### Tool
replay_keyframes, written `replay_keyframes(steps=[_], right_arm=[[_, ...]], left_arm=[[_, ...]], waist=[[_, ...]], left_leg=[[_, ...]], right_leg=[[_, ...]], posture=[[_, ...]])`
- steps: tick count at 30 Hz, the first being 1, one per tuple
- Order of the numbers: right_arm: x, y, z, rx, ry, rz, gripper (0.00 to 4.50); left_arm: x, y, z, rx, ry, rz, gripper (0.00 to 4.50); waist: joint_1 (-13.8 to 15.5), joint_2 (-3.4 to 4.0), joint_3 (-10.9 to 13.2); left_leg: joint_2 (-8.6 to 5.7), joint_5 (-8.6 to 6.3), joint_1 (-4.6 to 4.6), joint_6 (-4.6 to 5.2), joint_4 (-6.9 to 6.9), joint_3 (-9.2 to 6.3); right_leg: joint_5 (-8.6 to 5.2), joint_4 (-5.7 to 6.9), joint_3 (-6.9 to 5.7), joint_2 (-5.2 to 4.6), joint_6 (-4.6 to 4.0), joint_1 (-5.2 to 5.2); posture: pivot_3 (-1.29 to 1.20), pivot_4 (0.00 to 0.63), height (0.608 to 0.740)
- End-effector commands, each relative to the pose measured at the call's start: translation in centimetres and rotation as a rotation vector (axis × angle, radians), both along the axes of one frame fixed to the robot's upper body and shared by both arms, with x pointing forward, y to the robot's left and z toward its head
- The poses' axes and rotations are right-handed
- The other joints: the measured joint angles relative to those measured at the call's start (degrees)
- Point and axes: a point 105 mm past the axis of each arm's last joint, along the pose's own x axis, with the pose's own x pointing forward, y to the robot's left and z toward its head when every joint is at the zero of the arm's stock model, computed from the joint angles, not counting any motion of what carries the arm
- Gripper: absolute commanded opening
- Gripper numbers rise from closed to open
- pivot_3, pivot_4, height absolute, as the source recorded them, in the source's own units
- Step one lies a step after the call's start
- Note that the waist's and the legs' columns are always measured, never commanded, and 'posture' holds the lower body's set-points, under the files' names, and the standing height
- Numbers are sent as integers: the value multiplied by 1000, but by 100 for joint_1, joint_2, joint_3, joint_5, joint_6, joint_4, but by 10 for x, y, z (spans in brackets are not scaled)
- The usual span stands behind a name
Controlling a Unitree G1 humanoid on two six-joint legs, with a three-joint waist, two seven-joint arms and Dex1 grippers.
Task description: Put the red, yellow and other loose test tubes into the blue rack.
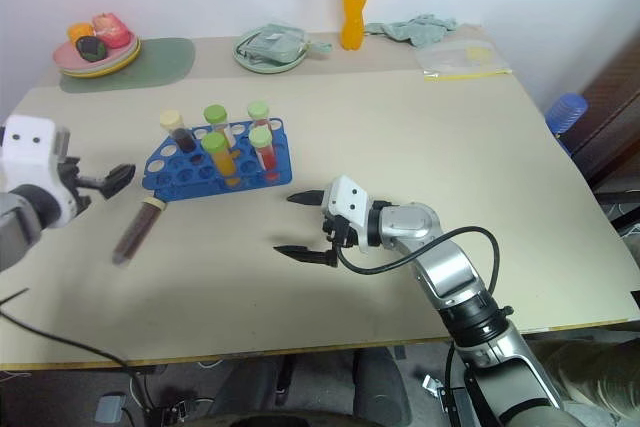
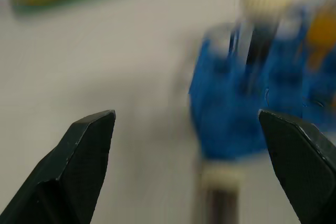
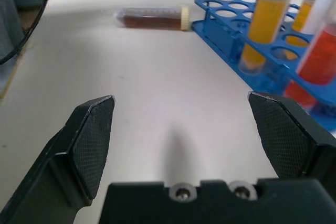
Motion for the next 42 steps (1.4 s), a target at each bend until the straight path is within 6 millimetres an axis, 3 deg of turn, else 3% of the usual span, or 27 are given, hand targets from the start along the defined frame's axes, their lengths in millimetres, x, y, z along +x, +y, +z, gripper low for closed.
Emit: replay_keyframes(steps=[1, 5, 17, 20, 26, 30, 33, 34, 37, 39, 42], right_arm=[[-3, 6, 11, 19, -34, 52, 4500], [-7, 8, 10, 10, -13, 88, 4500], [-9, 10, 12, 39, 2, 66, 4500], [-8, 9, 12, 42, 2, 59, 4500], [-9, 9, 11, 47, 13, 48, 4500], [-9, 9, 10, 47, 15, 50, 4500], [-10, 8, 9, 45, 20, 57, 4500], [-10, 8, 9, 44, 23, 62, 4500], [-11, 9, 8, 45, 33, 75, 4500], [-11, 10, 8, 46, 38, 85, 4500], [-11, 13, 8, 47, 39, 102, 4500]], left_arm=[[-22, 3, -13, 10, 289, -61, 4472], [-24, 17, -36, 53, 486, -9, 4472], [10, 8, -62, -28, 542, 33, 4472], [11, 8, -64, -6, 559, 33, 3685], [2, 20, -66, 30, 578, 55, 868], [-10, 32, -63, 54, 574, 60, 777], [-12, 44, -46, 28, 409, 59, 777], [1, 51, -25, 43, 213, 98, 777], [16, 59, 35, 153, -299, 206, 777], [15, 36, 63, 206, -558, 160, 777], [19, -15, 59, 155, -730, 32, 777]], waist=[[-28, -10, 3], [-45, -1, 4], [-22, -6, 3], [-34, -6, 3], [-42, -6, 3], [-51, -6, 3], [-102, -4, 4], [-93, -2, 4], [24, -13, 2], [60, -24, -4], [134, -20, -8]], left_leg=[[0, 1, 0, -1, 1, 2], [1, 1, 2, -3, -7, 7], [0, 8, -3, -16, -9, 7], [0, 9, -4, -17, -9, 7], [1, 9, -4, -17, -10, 8], [2, 9, -4, -17, -10, 8], [6, 9, -4, -16, -22, 18], [8, 9, -4, -17, -25, 17], [10, 12, -5, -24, -22, 3], [7, 12, -8, -24, -12, -2], [1, 9, -8, -20, -3, 11]], right_leg=[[0, 3, -4, 1, -1, 0], [-5, 24, 7, 1, -8, -18], [-6, 36, 9, -5, -11, -33], [-6, 37, 9, -5, -11, -35], [-7, 38, 11, -5, -11, -37], [-7, 38, 11, -5, -12, -37], [-9, 39, 16, -8, -16, -49], [-11, 39, 16, -9, -19, -52], [-10, 35, -1, -14, -21, -46], [-9, 30, -8, -26, -20, -41], [-6, 23, -1, -36, -15, -25]], posture=[[0, 150, 740], [0, 150, 740], [0, 150, 740], [0, 150, 740], [0, 150, 740], [0, 150, 740], [0, 150, 740], [0, 150, 740], [0, 150, 740], [0, 150, 740], [0, 150, 740]])
